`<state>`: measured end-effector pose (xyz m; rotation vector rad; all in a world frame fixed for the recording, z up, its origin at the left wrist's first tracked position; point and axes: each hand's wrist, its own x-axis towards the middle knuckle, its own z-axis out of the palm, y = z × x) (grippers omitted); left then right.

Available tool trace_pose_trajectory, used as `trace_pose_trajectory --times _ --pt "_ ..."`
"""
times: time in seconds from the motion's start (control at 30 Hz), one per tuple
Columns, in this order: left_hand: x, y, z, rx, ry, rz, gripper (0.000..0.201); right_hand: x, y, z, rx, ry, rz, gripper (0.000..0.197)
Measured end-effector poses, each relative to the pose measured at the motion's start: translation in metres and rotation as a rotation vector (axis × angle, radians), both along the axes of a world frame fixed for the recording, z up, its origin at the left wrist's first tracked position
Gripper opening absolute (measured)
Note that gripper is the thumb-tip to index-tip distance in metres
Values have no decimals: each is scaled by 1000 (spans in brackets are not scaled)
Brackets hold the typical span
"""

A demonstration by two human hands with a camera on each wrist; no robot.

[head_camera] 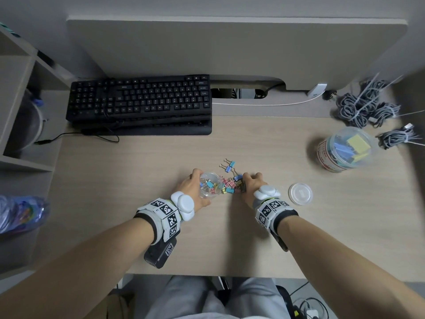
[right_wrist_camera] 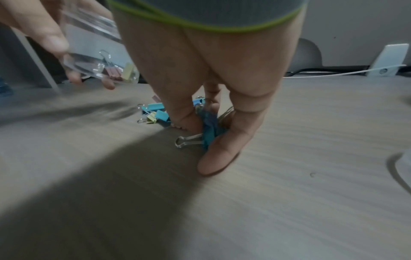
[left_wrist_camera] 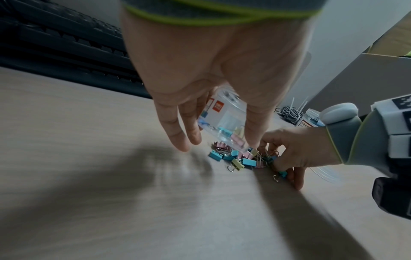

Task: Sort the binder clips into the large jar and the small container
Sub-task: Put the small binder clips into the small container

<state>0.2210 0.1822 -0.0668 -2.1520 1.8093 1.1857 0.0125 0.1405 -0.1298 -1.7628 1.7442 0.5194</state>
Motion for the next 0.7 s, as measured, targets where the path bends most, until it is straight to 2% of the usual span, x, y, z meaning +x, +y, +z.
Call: trace_pose_trajectory --times 0.13,0.23,0.3,0.4,0.47,0.57,0.7 --pt "-1 1 0 6 0 6 75 -5 -9 10 66 -41 -33 37" --pt "-3 0 0 2 12 12 75 -12 -16 23 85 -57 -105 19" --pt "-6 0 0 2 11 6 74 -17 -18 29 102 -86 -197 18" --pt "-13 -1 -1 -2 25 -7 74 -15 -16 42 111 -401 -427 5" --pt "-18 -2 0 -2 33 -19 74 -9 -18 55 107 -577 -521 11" --pt "-24 -3 1 -8 50 -31 76 2 -20 82 148 -771 -518 18" --pt "-30 -4 5 -39 70 -34 74 19 -17 101 229 -853 -422 17"
